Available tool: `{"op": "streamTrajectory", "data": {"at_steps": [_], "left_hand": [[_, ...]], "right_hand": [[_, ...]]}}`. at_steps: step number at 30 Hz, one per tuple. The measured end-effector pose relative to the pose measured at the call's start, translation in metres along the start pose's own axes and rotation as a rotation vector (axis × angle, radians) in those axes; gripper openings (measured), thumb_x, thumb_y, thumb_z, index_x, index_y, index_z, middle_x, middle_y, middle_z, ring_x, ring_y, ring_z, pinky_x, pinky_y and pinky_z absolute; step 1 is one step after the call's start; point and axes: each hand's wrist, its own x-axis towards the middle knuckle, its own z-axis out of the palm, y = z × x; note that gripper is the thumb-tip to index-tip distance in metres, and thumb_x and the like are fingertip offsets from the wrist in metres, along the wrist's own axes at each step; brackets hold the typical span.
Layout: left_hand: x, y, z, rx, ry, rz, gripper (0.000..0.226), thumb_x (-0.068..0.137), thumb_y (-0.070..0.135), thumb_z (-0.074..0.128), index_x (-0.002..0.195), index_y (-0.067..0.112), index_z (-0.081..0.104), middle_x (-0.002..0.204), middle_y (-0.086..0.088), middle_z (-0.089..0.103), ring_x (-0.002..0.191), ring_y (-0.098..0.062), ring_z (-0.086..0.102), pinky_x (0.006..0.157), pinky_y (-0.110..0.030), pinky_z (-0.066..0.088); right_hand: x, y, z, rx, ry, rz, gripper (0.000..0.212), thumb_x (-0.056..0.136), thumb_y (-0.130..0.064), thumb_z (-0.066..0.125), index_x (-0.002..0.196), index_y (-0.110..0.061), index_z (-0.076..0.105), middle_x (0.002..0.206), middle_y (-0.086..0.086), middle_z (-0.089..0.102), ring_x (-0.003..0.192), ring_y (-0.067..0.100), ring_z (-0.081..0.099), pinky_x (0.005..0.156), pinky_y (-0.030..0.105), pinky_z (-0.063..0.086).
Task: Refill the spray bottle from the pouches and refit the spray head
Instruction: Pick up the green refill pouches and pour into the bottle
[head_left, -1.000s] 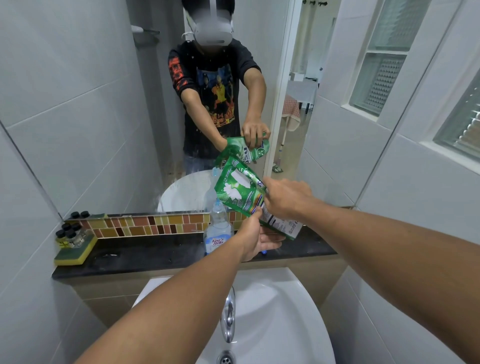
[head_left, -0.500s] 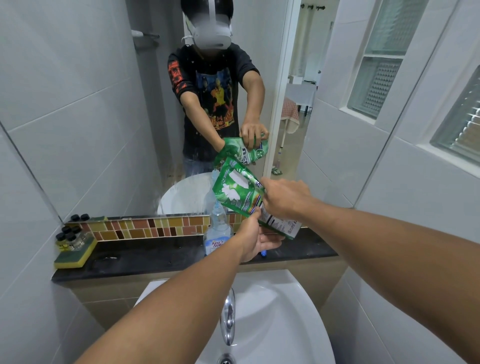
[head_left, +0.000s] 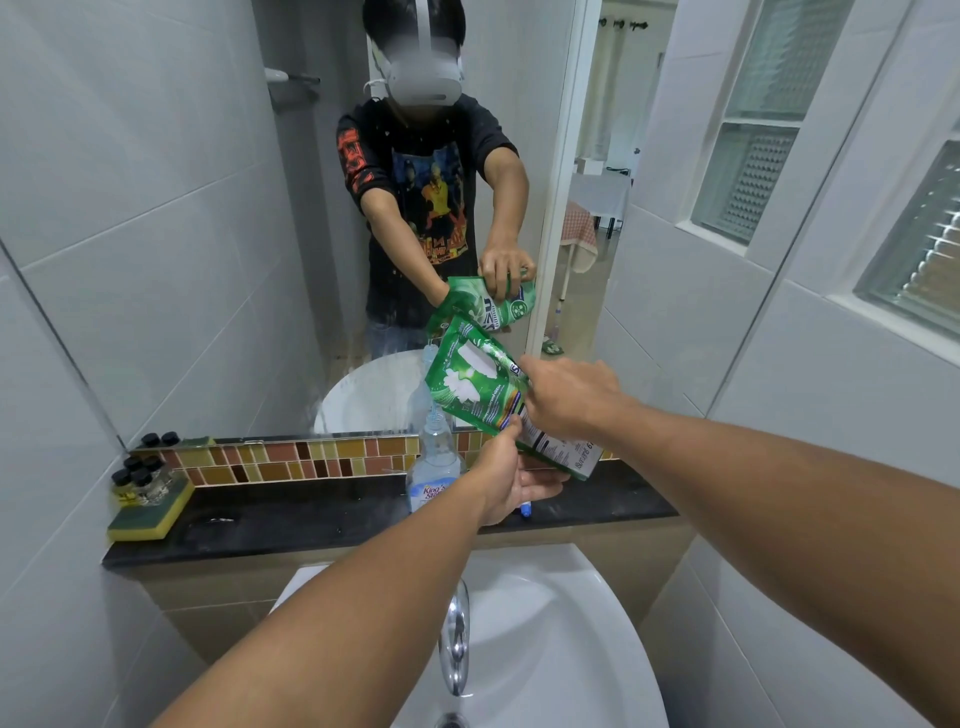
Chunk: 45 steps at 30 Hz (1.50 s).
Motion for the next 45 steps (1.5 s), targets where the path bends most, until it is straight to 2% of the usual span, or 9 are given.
{"op": "streamTrajectory", "data": {"at_steps": [8, 12, 18, 25, 29, 34, 37, 41, 45], "left_hand": [[-0.001, 0.001, 0.0, -0.001, -0.004, 0.004, 0.056, 0.111, 0.057, 0.036, 0.12, 0.008, 0.063, 0.092, -0.017, 0.084, 0.082, -0.03, 0.084, 0.073, -0.043, 0.067], [0.0, -0.001, 0.001, -0.005, -0.006, 0.002, 0.064, 0.112, 0.057, 0.034, 0.136, 0.004, 0.059, 0.106, -0.022, 0.08, 0.085, -0.031, 0.083, 0.075, -0.043, 0.066], [-0.001, -0.003, 0.002, -0.012, -0.005, 0.008, 0.062, 0.112, 0.056, 0.034, 0.137, 0.005, 0.058, 0.115, -0.024, 0.079, 0.092, -0.033, 0.081, 0.079, -0.045, 0.066], [0.001, -0.008, -0.004, 0.004, 0.019, -0.001, 0.063, 0.112, 0.056, 0.035, 0.137, 0.002, 0.058, 0.105, -0.023, 0.08, 0.09, -0.033, 0.08, 0.075, -0.044, 0.066], [0.004, -0.012, -0.01, 0.024, 0.027, 0.002, 0.058, 0.113, 0.054, 0.033, 0.133, 0.005, 0.058, 0.105, -0.021, 0.079, 0.09, -0.033, 0.08, 0.078, -0.044, 0.066], [0.01, -0.017, -0.017, 0.119, 0.081, 0.014, 0.051, 0.114, 0.05, 0.035, 0.136, 0.01, 0.06, 0.112, -0.022, 0.077, 0.09, -0.035, 0.08, 0.068, -0.041, 0.068], [0.016, -0.022, -0.021, 0.19, 0.114, 0.045, 0.043, 0.114, 0.048, 0.036, 0.131, 0.015, 0.058, 0.117, -0.021, 0.077, 0.089, -0.036, 0.082, 0.075, -0.045, 0.068], [0.024, -0.03, -0.02, 0.253, 0.179, 0.1, 0.023, 0.114, 0.044, 0.043, 0.117, 0.024, 0.053, 0.102, -0.01, 0.076, 0.061, -0.021, 0.08, 0.056, -0.033, 0.065], [0.038, -0.042, -0.018, 0.483, 0.249, 0.18, 0.033, 0.112, 0.045, 0.046, 0.135, 0.022, 0.049, 0.106, -0.004, 0.076, 0.075, -0.021, 0.074, 0.063, -0.031, 0.065]], "right_hand": [[0.002, 0.002, 0.002, -0.005, 0.004, -0.007, 0.012, 0.102, -0.031, 0.055, 0.103, -0.025, 0.045, 0.077, -0.007, 0.053, 0.077, 0.021, 0.056, 0.076, 0.041, 0.038], [0.001, 0.003, 0.005, -0.007, -0.003, -0.006, 0.011, 0.102, -0.032, 0.054, 0.106, -0.025, 0.047, 0.076, -0.007, 0.052, 0.078, 0.022, 0.057, 0.078, 0.042, 0.043], [0.001, 0.003, 0.006, 0.001, -0.02, 0.002, 0.011, 0.102, -0.032, 0.054, 0.107, -0.025, 0.046, 0.078, -0.006, 0.054, 0.08, 0.024, 0.058, 0.08, 0.045, 0.046], [-0.001, 0.002, 0.018, 0.037, -0.028, 0.01, 0.014, 0.101, -0.029, 0.056, 0.106, -0.026, 0.043, 0.088, -0.003, 0.061, 0.083, 0.024, 0.059, 0.088, 0.048, 0.048], [-0.002, 0.004, 0.031, 0.064, -0.002, 0.013, 0.012, 0.1, -0.025, 0.053, 0.11, -0.026, 0.045, 0.089, -0.003, 0.061, 0.078, 0.026, 0.057, 0.078, 0.045, 0.045], [-0.005, 0.012, 0.049, 0.153, -0.003, 0.062, 0.003, 0.102, -0.028, 0.046, 0.104, -0.029, 0.044, 0.09, -0.004, 0.061, 0.082, 0.028, 0.059, 0.081, 0.047, 0.047], [-0.009, 0.017, 0.059, 0.229, -0.017, 0.098, 0.007, 0.103, -0.03, 0.047, 0.109, -0.028, 0.05, 0.093, -0.002, 0.067, 0.086, 0.028, 0.063, 0.084, 0.048, 0.052], [-0.015, 0.03, 0.073, 0.356, -0.028, 0.181, 0.006, 0.101, -0.028, 0.05, 0.102, -0.023, 0.053, 0.09, 0.002, 0.068, 0.083, 0.029, 0.064, 0.077, 0.047, 0.056], [-0.023, 0.053, 0.091, 0.581, -0.075, 0.293, 0.012, 0.097, -0.023, 0.057, 0.108, -0.021, 0.062, 0.099, 0.005, 0.07, 0.088, 0.028, 0.066, 0.079, 0.047, 0.058]]}}
